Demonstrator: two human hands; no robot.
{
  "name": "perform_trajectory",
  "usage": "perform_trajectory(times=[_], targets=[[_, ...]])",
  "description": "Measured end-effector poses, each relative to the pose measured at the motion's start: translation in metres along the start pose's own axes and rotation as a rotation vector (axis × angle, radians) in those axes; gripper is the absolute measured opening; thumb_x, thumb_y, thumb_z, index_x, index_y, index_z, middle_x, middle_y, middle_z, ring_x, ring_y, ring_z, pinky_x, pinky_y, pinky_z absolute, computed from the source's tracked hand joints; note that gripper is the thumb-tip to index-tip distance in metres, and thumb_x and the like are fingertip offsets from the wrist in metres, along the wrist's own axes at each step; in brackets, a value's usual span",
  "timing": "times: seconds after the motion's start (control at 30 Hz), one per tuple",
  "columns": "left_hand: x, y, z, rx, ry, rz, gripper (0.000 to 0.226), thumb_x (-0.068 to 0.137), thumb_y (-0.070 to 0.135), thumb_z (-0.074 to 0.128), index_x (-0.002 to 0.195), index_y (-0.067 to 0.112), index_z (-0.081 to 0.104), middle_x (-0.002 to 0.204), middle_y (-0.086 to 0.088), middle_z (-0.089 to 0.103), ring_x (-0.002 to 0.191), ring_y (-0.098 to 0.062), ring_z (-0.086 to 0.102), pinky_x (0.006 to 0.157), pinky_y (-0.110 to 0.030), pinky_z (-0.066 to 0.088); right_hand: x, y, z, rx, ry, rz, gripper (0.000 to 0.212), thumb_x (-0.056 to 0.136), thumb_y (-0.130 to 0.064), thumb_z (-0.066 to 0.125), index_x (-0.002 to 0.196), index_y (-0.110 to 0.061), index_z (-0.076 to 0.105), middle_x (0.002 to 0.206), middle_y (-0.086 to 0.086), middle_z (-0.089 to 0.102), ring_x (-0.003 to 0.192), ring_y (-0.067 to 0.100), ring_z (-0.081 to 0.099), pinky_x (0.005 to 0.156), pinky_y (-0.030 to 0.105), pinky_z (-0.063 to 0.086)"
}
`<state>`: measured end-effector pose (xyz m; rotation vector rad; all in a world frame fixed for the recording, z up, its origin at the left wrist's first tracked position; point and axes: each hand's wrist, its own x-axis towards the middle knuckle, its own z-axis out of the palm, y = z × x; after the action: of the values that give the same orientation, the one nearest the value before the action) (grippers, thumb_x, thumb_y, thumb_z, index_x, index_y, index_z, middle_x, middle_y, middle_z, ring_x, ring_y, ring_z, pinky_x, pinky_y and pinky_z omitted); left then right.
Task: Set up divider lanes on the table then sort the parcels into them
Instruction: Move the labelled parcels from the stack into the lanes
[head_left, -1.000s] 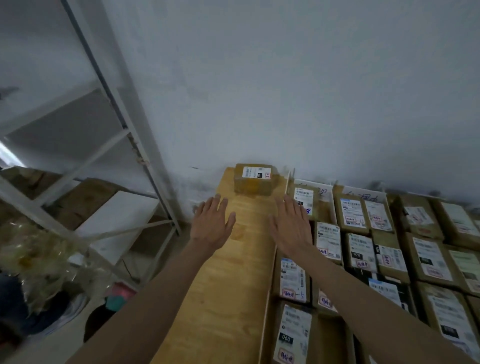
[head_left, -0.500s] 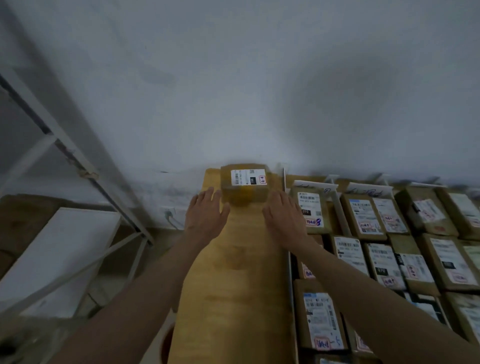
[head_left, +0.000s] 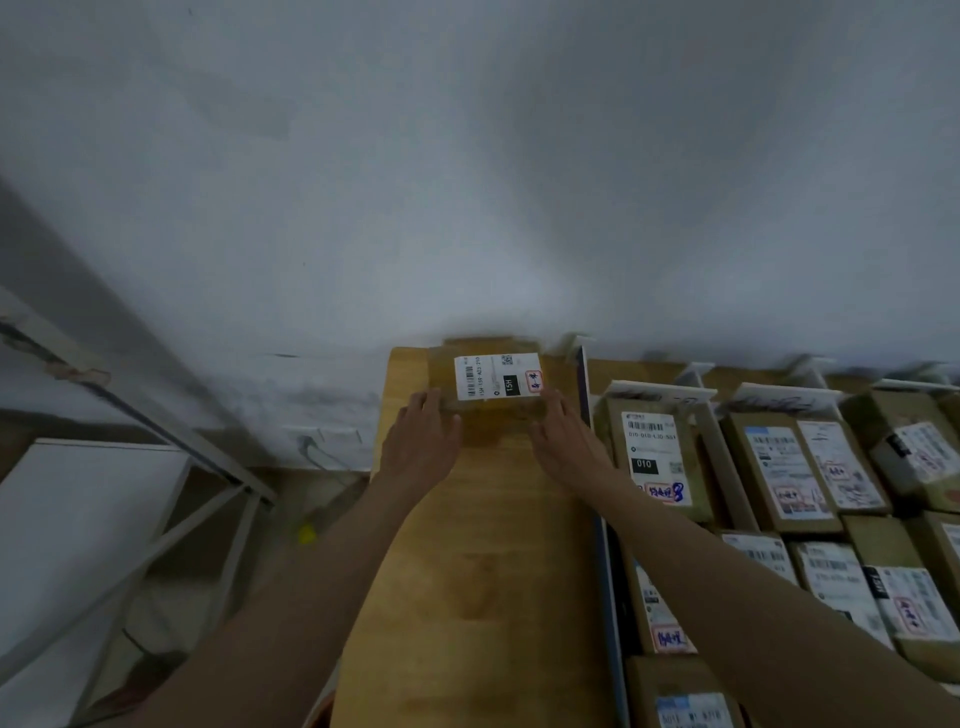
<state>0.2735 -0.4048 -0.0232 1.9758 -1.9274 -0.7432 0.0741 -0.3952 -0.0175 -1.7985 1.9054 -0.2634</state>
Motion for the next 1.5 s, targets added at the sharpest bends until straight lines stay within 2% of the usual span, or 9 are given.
perform_trajectory(times=[0.1,0.2,0.4,0.53,0.7,0.83,1.03,1.17,1.5], targets=[[0.004,-0.007,0.014,-0.077,0.015,0.007,0.052,0.101,0.036,0.044,0.147,0.012,0.037,0.146,-0.005,0.041,0.127,-0.026,0.045,0.098,-0.041,0.044,0.000,0.001,0.008,0.015,0.040,0.011,0.048,0.103,-0.025,0.040,0.149,-0.014,0.031,0.155,0.006,0.031,0.123,0.024,0.053,0.095,0.043,0.053],[-0.002,-0.016,0.019,-0.144,0.088,-0.004,0.054,0.100,0.039,0.046,0.147,0.014,0.037,0.149,-0.002,0.038,0.129,-0.025,0.044,0.098,-0.042,0.045,-0.023,-0.003,0.019,-0.024,0.137,-0.029,0.030,0.101,-0.023,0.044,0.127,-0.012,0.050,0.131,0.006,0.048,0.102,0.016,0.059,0.080,0.031,0.056],[-0.005,-0.037,0.020,-0.208,0.002,-0.010,0.066,0.095,0.046,0.055,0.152,0.027,0.027,0.163,-0.001,0.015,0.146,-0.026,0.025,0.111,-0.047,0.036,-0.060,-0.008,0.031,-0.048,0.065,-0.249,0.023,0.101,-0.028,0.048,0.110,-0.014,0.065,0.128,0.002,0.056,0.116,0.015,0.057,0.082,0.020,0.053],[-0.014,-0.025,0.021,-0.327,0.078,-0.144,0.078,0.093,0.044,0.062,0.154,0.023,0.019,0.156,-0.009,0.025,0.136,-0.028,0.039,0.101,-0.043,0.041,-0.035,-0.002,0.027,0.006,0.176,-0.094,0.026,0.096,-0.019,0.052,0.122,-0.013,0.051,0.128,0.005,0.047,0.114,0.018,0.052,0.085,0.030,0.055],[-0.033,-0.011,0.035,-0.499,-0.020,-0.424,0.055,0.096,0.051,0.053,0.130,0.009,0.041,0.130,-0.010,0.056,0.114,-0.030,0.056,0.085,-0.037,0.042,-0.026,0.002,0.026,0.141,0.026,0.070,0.035,0.100,-0.018,0.048,0.133,-0.011,0.042,0.132,0.010,0.048,0.108,0.019,0.055,0.082,0.034,0.053],[-0.042,-0.013,0.041,-0.619,-0.072,-0.403,0.051,0.096,0.051,0.052,0.128,0.011,0.051,0.125,-0.006,0.063,0.106,-0.020,0.060,0.089,-0.038,0.051,-0.046,0.004,0.040,0.176,-0.073,0.118,0.052,0.095,-0.024,0.058,0.140,-0.008,0.037,0.137,0.012,0.045,0.119,0.026,0.052,0.091,0.037,0.051],[-0.064,-0.017,0.039,-0.647,-0.190,-0.337,0.046,0.102,0.047,0.042,0.131,0.015,0.059,0.119,0.000,0.065,0.100,-0.010,0.056,0.068,-0.016,0.040,-0.059,0.003,0.051,0.411,-0.156,0.250,0.050,0.097,-0.025,0.056,0.141,-0.009,0.038,0.142,0.013,0.046,0.125,0.029,0.050,0.094,0.036,0.049],[-0.074,-0.015,0.037,-0.688,-0.210,-0.316,0.044,0.103,0.049,0.037,0.124,0.022,0.065,0.108,0.006,0.067,0.089,-0.001,0.060,0.063,-0.010,0.040,-0.066,-0.004,0.049,0.583,-0.180,0.279,0.037,0.099,-0.020,0.050,0.135,-0.011,0.042,0.130,0.010,0.059,0.111,0.024,0.061,0.071,0.024,0.050],[-0.127,0.012,-0.009,-0.750,-0.151,-0.215,0.034,0.102,0.043,0.044,0.121,0.016,0.055,0.103,0.003,0.067,0.087,-0.004,0.065,0.066,-0.015,0.052,-0.134,-0.034,0.003,0.870,-0.129,0.307,0.057,0.098,-0.041,0.055,0.142,-0.017,0.028,0.132,0.009,0.058,0.105,0.017,0.063,0.062,0.015,0.046]])
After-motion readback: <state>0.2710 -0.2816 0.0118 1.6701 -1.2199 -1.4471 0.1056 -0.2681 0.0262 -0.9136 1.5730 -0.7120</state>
